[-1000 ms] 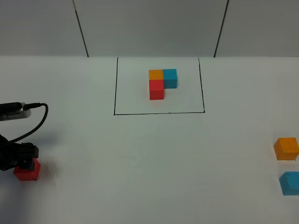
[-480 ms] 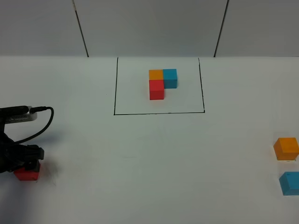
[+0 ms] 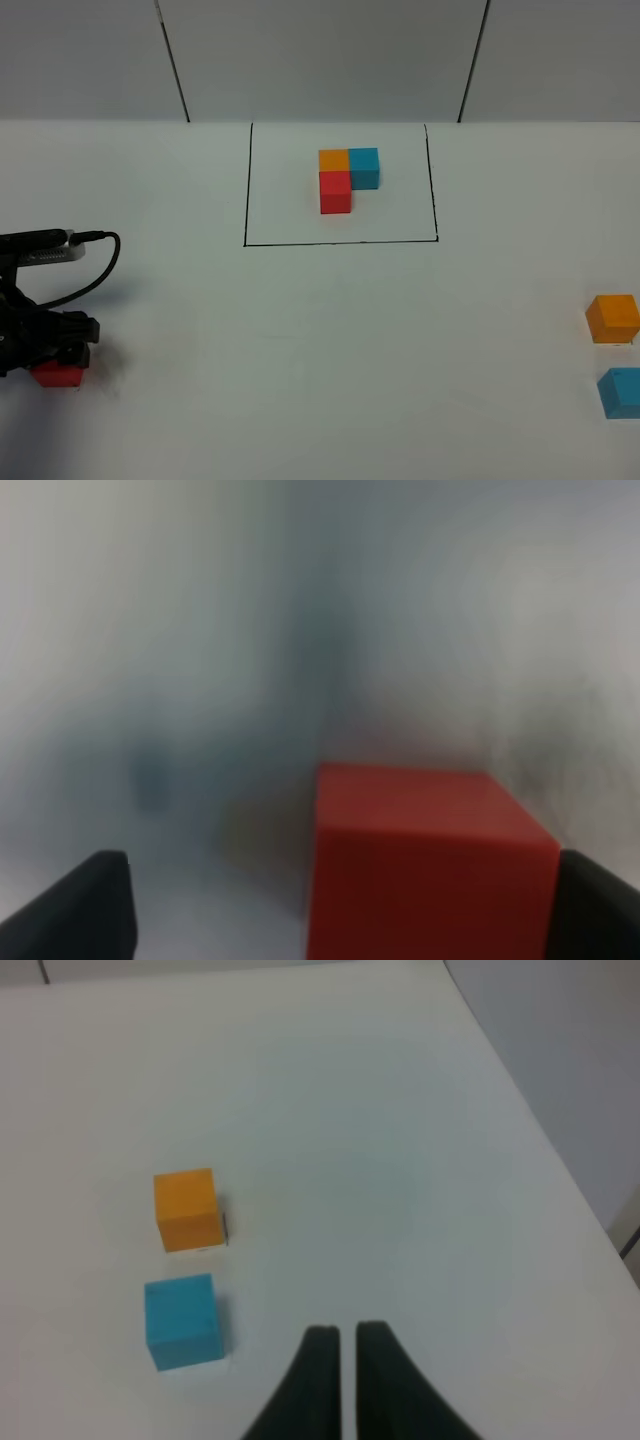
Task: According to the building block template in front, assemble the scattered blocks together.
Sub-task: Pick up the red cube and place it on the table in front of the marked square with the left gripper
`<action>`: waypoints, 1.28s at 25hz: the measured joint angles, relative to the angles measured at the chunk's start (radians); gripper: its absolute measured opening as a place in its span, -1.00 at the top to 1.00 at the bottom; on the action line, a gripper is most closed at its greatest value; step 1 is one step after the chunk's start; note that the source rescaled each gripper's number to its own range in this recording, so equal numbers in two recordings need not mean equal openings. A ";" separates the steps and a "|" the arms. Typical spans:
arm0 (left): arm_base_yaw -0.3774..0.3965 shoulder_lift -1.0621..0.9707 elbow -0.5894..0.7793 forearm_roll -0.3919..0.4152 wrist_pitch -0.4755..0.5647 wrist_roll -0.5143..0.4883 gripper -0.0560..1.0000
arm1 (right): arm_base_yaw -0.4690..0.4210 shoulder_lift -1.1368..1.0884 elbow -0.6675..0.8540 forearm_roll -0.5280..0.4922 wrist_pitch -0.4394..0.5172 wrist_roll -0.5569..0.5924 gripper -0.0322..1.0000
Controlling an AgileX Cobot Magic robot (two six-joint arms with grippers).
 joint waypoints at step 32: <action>-0.039 -0.036 -0.092 -0.017 0.145 0.007 -0.08 | 0.000 0.000 0.000 0.000 0.000 0.000 0.91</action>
